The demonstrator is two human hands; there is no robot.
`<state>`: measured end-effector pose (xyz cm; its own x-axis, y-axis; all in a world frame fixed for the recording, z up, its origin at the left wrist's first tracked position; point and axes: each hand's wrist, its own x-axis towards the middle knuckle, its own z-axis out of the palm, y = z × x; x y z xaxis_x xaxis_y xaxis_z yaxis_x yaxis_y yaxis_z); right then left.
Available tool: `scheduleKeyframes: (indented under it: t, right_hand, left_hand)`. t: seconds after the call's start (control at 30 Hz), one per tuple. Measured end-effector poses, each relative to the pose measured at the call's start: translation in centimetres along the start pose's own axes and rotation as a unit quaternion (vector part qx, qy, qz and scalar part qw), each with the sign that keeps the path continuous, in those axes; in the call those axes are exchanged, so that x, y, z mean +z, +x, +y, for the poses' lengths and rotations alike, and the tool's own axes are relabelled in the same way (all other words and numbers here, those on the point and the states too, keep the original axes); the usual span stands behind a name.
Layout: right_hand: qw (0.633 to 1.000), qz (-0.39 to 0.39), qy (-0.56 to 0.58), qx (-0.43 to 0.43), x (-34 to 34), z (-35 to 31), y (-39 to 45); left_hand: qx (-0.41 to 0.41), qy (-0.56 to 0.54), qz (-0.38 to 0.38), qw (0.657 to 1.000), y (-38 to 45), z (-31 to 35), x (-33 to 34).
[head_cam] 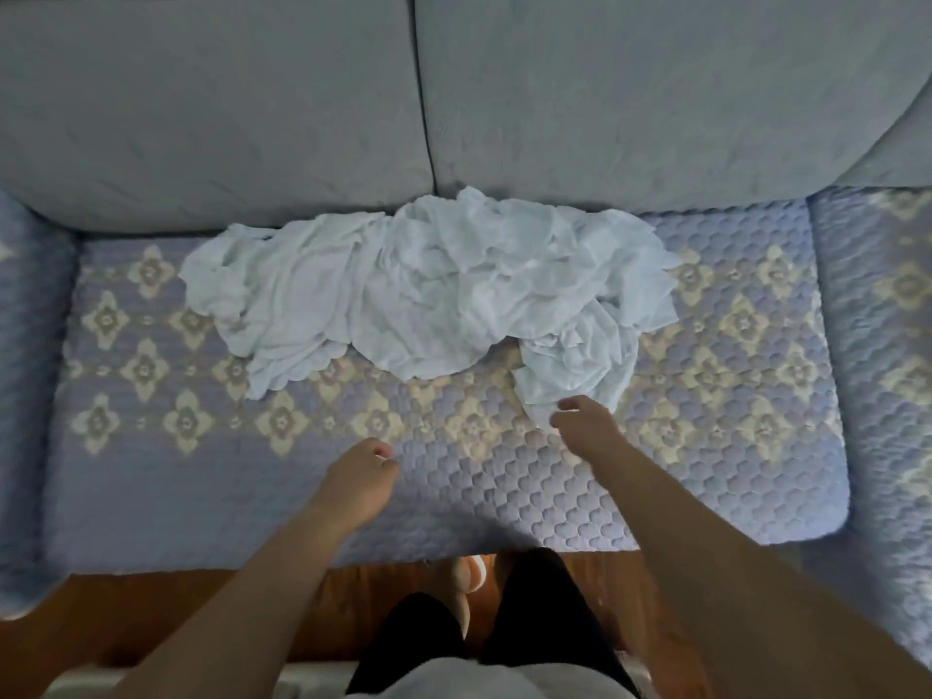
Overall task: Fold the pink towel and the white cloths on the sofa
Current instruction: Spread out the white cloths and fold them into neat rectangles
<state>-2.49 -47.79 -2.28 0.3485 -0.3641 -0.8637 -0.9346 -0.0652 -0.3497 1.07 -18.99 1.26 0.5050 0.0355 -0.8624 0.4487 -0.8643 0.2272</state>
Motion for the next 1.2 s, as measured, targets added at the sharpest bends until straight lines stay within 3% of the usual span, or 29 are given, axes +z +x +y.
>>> scheduleKeyframes:
  t: [0.07,0.17,0.33,0.4,0.47,0.53,0.63,0.73,0.87,0.93,1.0,1.2]
  right_hand:
    - [0.991,-0.004,0.105,0.078,-1.0,0.5,3.3]
    - [0.951,-0.012,0.25,0.183,-0.8,-0.5,6.1]
    - [0.915,-0.085,0.363,0.154,-0.7,-3.7,5.1]
    - [0.952,-0.094,0.276,0.092,-1.3,-4.9,2.7]
    - [0.998,-0.058,0.018,0.006,-1.8,-6.0,-1.4]
    - [0.974,-0.088,-0.191,-0.086,-1.9,-6.4,-6.6]
    - [0.952,-0.178,-0.233,-0.083,-1.3,-5.4,-14.0]
    - [0.962,-0.141,-0.233,-0.025,-0.6,-2.5,-18.0]
    - [0.988,0.02,0.04,0.15,0.4,0.8,-18.8]
    - [0.972,0.168,0.084,0.14,0.4,0.8,-18.3]
    - [0.96,0.241,0.083,0.114,1.3,-0.3,-18.5]
    - [0.984,0.136,0.067,0.095,9.7,-3.4,-19.3]
  left_hand:
    - [-0.034,-0.059,0.002,0.998,0.6,0.1,0.9]
    - [-0.065,-0.148,0.009,0.987,0.8,0.3,1.6]
    - [-0.058,-0.172,-0.005,0.983,-1.4,1.5,1.7]
    - [-0.044,-0.164,-0.028,0.985,-2.4,1.7,0.8]
    - [-0.029,-0.157,-0.058,0.985,-2.7,2.2,-0.6]
    - [-0.027,-0.21,-0.099,0.972,-3.3,3.2,-2.3]
    - [-0.001,-0.265,-0.159,0.951,-4.6,4.6,-5.4]
    - [0.071,-0.2,-0.179,0.961,-5.1,3.3,-9.1]
    - [0.15,-0.024,-0.094,0.984,-2.4,-0.1,-15.0]
    - [0.127,0.016,-0.057,0.99,0.3,-1.9,-17.9]
    - [0.099,0.062,-0.043,0.992,2.9,-3.2,-20.2]
    - [0.109,0.219,-0.025,0.969,11.2,-3.1,-22.5]
